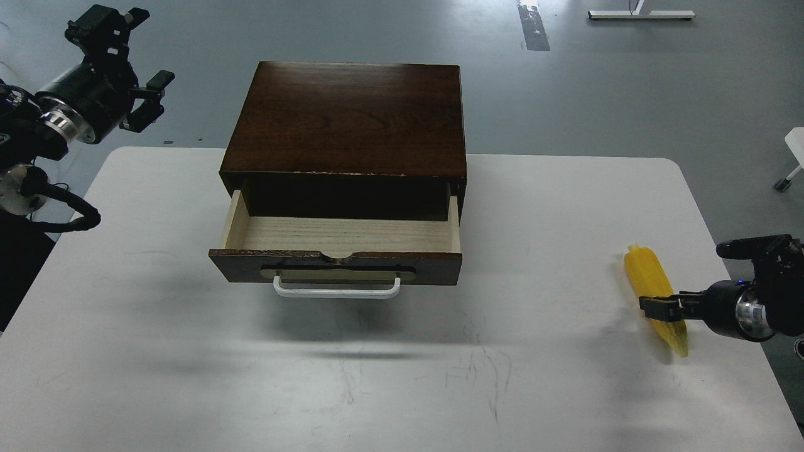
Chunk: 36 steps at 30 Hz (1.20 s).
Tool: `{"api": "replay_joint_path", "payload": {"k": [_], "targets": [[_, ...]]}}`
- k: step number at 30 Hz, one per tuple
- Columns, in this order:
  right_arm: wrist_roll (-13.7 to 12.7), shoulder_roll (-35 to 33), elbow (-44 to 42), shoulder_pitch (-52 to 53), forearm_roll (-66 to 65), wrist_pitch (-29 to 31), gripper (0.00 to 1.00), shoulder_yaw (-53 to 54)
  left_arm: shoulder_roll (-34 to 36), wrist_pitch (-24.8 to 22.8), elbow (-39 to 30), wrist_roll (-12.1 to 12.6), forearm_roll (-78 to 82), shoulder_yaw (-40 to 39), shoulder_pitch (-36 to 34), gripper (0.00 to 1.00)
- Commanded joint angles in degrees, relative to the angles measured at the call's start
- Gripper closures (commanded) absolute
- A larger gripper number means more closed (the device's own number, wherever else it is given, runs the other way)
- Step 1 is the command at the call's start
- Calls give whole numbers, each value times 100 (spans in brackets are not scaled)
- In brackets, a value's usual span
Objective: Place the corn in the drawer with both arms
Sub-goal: 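Grasp the yellow corn cob with the right gripper and lift it, then carry the corn over the open drawer and lower it inside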
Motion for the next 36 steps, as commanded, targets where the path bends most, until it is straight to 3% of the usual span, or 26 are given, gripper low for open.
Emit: {"api": "replay_joint_path", "payload": {"k": [1,6,12,15,17,19,24,31,36], "targets": [[173,23,26,71,27,-302,74,35,2,2,1,-8,0,0,-7,2],[560,-47,368,212,36,-505,81,79,2,2,0,-52,0,0,-7,2],[1114,-583,1220,1634,-87,-900,81,220,45,2,-8,-70,0,0,-7,2],[1640,-601,1292,2443,-666,-945,82,193,125,2,-26,-70,0,0,-7,2],[2167,-574,1283,2987,-1367,-988,84,219,133,2,-35,-70,0,0,-7,2],[2388,-452,1300,3225,-1720,-1050,84,237,142,2,-26,-70,0,0,-15,2],[2561,241,1222,3481,-2433,-1462,84,184,151,2,-35,-70,0,-8,-59,2],[2561,1603,502,3640,-3180,-1832,84,132,160,28,-35,-70,0,-17,-86,2],[2561,2000,377,3622,-3322,-1894,84,9,230,28,-43,-70,0,-17,-94,2]]}}
